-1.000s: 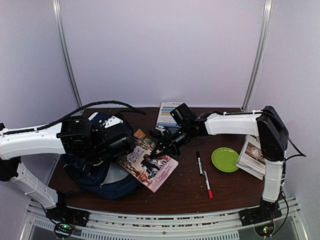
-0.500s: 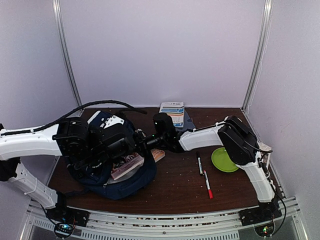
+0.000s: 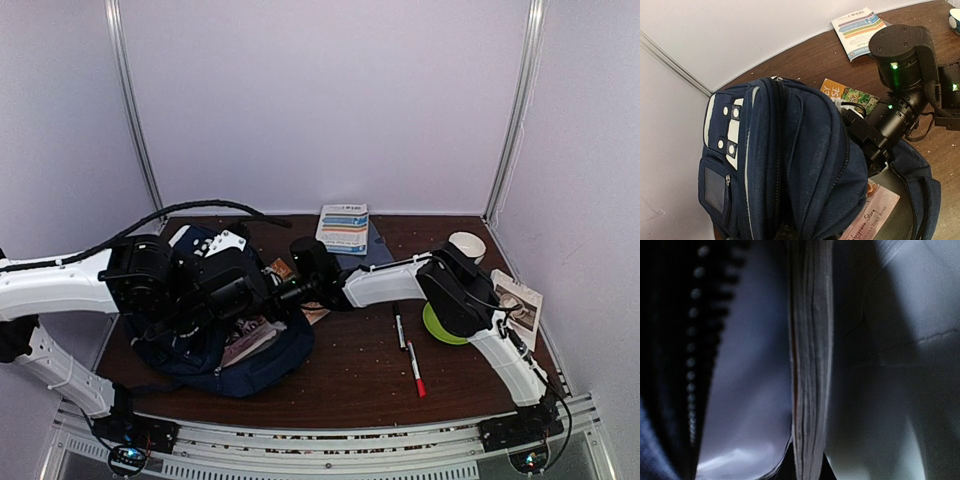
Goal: Pack the student bag
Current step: Place the book in the largest pocket of the bag.
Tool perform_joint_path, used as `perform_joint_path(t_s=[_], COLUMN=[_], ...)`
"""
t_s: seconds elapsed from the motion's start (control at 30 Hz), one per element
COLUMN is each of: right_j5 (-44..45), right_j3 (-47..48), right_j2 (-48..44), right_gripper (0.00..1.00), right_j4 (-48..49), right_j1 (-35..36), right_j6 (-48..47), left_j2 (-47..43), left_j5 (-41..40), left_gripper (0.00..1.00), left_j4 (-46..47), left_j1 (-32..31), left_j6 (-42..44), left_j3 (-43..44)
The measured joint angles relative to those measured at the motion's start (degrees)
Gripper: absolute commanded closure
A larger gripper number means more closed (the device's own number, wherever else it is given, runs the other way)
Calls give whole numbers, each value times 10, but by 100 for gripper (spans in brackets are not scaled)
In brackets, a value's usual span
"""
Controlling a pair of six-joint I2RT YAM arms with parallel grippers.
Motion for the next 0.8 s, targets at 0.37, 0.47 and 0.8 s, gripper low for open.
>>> perform_joint_path(t_s=[0.37,0.47,0.8], right_j5=[118,150,177], right_j3=[28,57,-16], right_j2=[-6,-7,-51], right_gripper=[80,67,50], right_j4=[-92,-122,-151], right_j1=[12,17,-3], right_j6=[-84,-95,-132], left_j2=[0,0,-16], left_j5=[-6,-13,-16], left_gripper=[100,100,100], left_j4=[0,1,18], left_j1=[-6,-7,-17], left_j6=[-6,-6,-1], left_j3=[0,0,-22])
